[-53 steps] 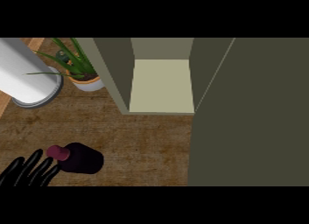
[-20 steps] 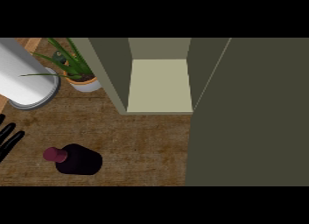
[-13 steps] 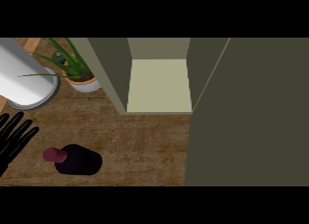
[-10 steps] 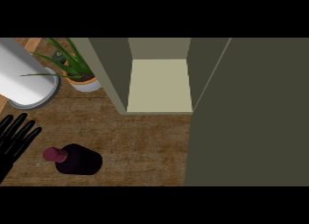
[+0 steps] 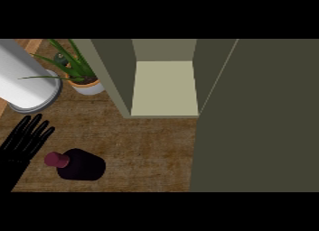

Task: Pick up the wine, place it into the cabinet and close the cabinet

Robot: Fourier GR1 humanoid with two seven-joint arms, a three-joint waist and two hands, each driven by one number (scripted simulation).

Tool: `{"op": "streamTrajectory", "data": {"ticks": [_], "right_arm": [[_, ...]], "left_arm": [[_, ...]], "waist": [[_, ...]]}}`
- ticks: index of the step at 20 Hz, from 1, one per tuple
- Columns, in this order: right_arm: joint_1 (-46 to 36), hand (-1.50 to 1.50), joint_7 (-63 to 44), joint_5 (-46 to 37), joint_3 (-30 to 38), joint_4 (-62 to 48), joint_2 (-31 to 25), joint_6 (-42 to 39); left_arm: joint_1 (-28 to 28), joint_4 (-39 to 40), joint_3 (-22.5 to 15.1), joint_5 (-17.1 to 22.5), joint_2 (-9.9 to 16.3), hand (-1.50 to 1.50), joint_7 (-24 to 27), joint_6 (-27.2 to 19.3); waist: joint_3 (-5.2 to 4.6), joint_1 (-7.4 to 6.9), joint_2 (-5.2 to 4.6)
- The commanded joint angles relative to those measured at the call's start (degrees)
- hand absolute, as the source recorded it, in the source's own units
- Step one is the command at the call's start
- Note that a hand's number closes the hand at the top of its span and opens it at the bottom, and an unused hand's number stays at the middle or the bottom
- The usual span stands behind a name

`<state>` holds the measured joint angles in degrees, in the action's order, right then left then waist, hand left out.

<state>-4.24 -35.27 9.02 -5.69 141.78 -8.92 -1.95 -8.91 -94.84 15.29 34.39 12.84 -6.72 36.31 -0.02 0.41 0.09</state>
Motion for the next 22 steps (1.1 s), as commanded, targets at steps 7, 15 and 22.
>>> {"op": "streamTrajectory", "data": {"ticks": [7, 15, 22], "right_arm": [[1.3, -1.5, -6.3, 6.7, 4.7, 10.1, -0.6, 0.2], [2.1, -1.5, -5.3, 5.7, 4.1, 10.1, 0.2, -1.0], [0.8, -1.5, -4.2, 2.8, 1.8, 8.1, 1.7, -1.5]], "left_arm": [[2.2, 12.1, -0.4, -9.1, -1.6, -1.5, 9.6, 6.7], [3.2, 17.0, 0.8, -10.3, -0.4, -1.5, 12.5, 8.8], [5.8, 23.6, -0.7, -17.6, -3.0, -1.5, 19.4, 8.1]], "waist": [[-0.01, 0.14, 0.01], [0.02, -0.05, 0.02], [-0.01, -0.08, -0.03]]}}
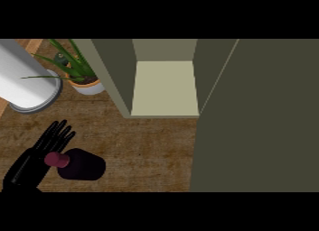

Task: Pick up the wine, place it into the cabinet and close the cabinet

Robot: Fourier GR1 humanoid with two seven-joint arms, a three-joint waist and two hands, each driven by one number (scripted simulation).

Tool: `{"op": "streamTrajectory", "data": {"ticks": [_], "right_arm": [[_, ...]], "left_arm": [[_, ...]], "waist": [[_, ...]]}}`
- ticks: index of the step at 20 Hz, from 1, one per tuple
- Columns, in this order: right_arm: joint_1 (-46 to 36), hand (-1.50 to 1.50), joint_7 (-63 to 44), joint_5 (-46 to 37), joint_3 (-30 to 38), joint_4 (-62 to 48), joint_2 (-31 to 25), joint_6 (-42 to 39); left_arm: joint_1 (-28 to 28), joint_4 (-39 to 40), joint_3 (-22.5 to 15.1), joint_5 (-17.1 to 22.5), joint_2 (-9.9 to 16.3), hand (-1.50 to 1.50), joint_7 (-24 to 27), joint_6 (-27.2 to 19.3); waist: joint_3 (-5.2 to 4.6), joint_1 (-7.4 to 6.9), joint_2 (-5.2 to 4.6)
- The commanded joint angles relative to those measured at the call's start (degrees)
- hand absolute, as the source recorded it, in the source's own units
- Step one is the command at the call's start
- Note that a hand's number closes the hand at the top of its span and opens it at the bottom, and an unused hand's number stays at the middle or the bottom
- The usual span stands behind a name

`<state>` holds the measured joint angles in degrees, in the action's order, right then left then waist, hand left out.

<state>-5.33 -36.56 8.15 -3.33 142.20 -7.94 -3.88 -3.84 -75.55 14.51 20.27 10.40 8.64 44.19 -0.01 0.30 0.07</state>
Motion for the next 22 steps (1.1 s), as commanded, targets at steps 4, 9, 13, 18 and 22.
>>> {"op": "streamTrajectory", "data": {"ticks": [4, 9, 13, 18, 22], "right_arm": [[4.1, -1.5, -4.0, 5.5, -0.1, 10.4, 0.4, -0.4], [2.2, -1.5, -2.2, 2.9, -1.2, 6.8, 1.5, -0.1], [1.8, -1.5, -2.1, 0.3, -3.5, 6.4, 2.4, 0.1], [1.8, -1.5, -4.7, 3.0, -1.8, 8.1, 2.2, 0.1], [1.4, -1.5, -0.5, -3.2, -5.6, 4.9, 4.2, 0.2]], "left_arm": [[-1.1, 4.0, -1.7, -7.4, -1.4, -1.5, 8.4, 1.1], [1.0, 6.5, -1.2, -6.3, -0.4, -1.5, 6.6, 0.3], [3.2, 10.8, -3.7, -10.3, -3.3, -1.5, 9.6, -2.1], [4.5, 14.2, -3.7, -11.4, -2.8, -1.5, 12.2, -2.4], [2.5, 15.6, -3.8, -10.7, -1.6, -1.5, 15.6, 1.3]], "waist": [[0.0, 0.07, 0.07], [0.02, -0.17, 0.0], [0.0, -0.13, 0.0], [-0.01, -0.08, 0.01], [-0.01, -0.25, 0.0]]}}
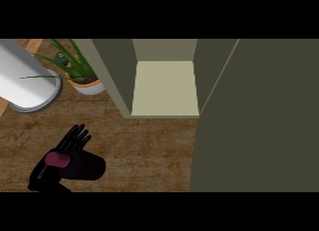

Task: Pick up the wine, place it into the cabinet and close the cabinet

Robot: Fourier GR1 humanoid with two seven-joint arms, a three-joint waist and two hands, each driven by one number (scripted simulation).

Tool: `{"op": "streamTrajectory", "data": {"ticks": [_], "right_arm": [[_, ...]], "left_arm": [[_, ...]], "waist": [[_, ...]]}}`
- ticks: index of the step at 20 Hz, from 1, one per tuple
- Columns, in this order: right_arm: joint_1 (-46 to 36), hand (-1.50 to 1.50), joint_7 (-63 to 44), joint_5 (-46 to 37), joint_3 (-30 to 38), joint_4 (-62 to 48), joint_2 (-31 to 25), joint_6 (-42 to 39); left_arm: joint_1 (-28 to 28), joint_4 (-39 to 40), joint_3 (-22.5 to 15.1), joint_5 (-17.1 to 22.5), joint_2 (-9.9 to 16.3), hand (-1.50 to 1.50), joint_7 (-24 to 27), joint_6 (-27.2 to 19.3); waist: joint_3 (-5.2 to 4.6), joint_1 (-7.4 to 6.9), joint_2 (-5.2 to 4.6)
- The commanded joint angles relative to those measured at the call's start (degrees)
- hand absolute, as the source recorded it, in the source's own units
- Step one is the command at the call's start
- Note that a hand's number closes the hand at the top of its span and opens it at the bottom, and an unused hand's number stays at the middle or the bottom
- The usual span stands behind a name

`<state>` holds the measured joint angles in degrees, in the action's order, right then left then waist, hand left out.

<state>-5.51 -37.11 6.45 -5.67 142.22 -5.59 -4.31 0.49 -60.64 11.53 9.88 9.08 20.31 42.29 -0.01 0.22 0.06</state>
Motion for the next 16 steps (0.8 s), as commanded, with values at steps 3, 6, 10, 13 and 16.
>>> {"op": "streamTrajectory", "data": {"ticks": [3, 6, 10, 13, 16], "right_arm": [[4.6, -1.5, -1.8, 2.8, -0.3, 8.6, 0.1, -0.6], [1.7, -1.5, -4.0, 2.7, 0.7, 8.1, 0.0, 0.8], [0.9, -1.5, -2.9, 3.6, 1.2, 6.5, -0.1, 0.0], [0.2, -1.5, -1.6, 4.9, 4.0, 4.1, -0.6, -0.9], [-0.2, -1.5, -3.1, 5.0, 2.0, 5.8, 0.8, 0.2]], "left_arm": [[2.1, 2.9, 0.9, 2.2, 0.6, -1.5, 2.4, 2.4], [4.3, 7.5, -0.3, 0.7, -0.6, -1.5, 4.5, 2.2], [4.4, 7.2, -1.5, 4.0, 0.4, 1.5, 1.3, 7.6], [2.3, 5.7, -5.6, -2.9, -2.5, 1.5, 9.2, 4.4], [5.2, 5.1, -5.1, -2.4, 0.4, 1.5, 8.5, 4.6]], "waist": [[0.01, 0.17, 0.01], [-0.02, 0.27, -0.02], [0.01, 0.18, 0.01], [-0.01, 0.08, -0.02], [-0.02, 0.15, 0.03]]}}
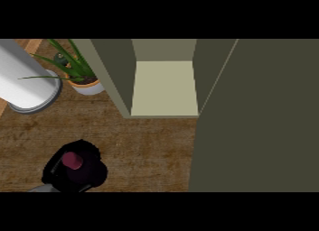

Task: Pick up the wine, place it into the cabinet and close the cabinet

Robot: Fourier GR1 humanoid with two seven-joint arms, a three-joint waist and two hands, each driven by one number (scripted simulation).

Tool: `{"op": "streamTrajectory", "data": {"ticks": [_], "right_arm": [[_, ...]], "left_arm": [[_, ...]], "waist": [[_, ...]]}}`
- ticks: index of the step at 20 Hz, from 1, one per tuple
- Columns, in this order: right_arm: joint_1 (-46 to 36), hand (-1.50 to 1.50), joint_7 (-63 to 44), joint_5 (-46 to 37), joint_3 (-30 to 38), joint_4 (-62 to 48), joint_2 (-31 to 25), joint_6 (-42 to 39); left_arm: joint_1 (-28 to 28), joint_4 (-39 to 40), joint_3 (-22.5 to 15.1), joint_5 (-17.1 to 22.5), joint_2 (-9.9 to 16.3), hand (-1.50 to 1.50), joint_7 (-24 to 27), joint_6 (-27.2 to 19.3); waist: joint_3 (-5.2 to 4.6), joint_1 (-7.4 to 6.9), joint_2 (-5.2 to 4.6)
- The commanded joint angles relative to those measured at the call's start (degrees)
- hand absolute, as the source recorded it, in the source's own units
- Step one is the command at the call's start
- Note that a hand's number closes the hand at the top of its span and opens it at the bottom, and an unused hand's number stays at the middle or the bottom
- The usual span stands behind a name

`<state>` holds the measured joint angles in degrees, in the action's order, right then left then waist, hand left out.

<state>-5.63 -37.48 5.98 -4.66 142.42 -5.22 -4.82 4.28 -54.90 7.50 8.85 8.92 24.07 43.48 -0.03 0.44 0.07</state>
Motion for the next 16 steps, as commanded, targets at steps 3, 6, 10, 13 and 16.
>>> {"op": "streamTrajectory", "data": {"ticks": [3, 6, 10, 13, 16], "right_arm": [[1.2, -1.5, -2.8, 4.2, 1.3, 6.3, 0.3, 0.4], [1.7, -1.5, 0.8, 2.6, 0.7, 2.4, 0.9, -0.8], [5.8, -1.5, 1.9, 3.0, -0.9, 4.7, 1.3, -2.5], [2.7, -1.5, -1.8, 7.8, 5.0, 5.5, -0.9, -2.2], [1.0, -1.5, -5.9, 6.9, 2.7, 8.0, -0.1, -0.5]], "left_arm": [[-2.6, -4.8, 2.0, -2.0, -1.4, 1.5, 5.7, -8.8], [-0.8, -5.1, 7.2, -1.7, -1.9, 1.5, 6.1, -19.7], [-3.1, -7.5, 7.0, -4.1, -3.1, 1.5, 9.5, -24.3], [-1.2, -6.1, 7.3, -5.3, -2.9, 1.5, 14.0, -25.8], [-4.2, -12.8, 7.1, -5.8, -2.0, 1.5, 14.1, -26.8]], "waist": [[0.03, -0.44, 0.15], [0.09, -0.79, 0.19], [0.07, -0.35, 0.1], [0.04, -0.16, 0.02], [0.05, -0.45, 0.18]]}}
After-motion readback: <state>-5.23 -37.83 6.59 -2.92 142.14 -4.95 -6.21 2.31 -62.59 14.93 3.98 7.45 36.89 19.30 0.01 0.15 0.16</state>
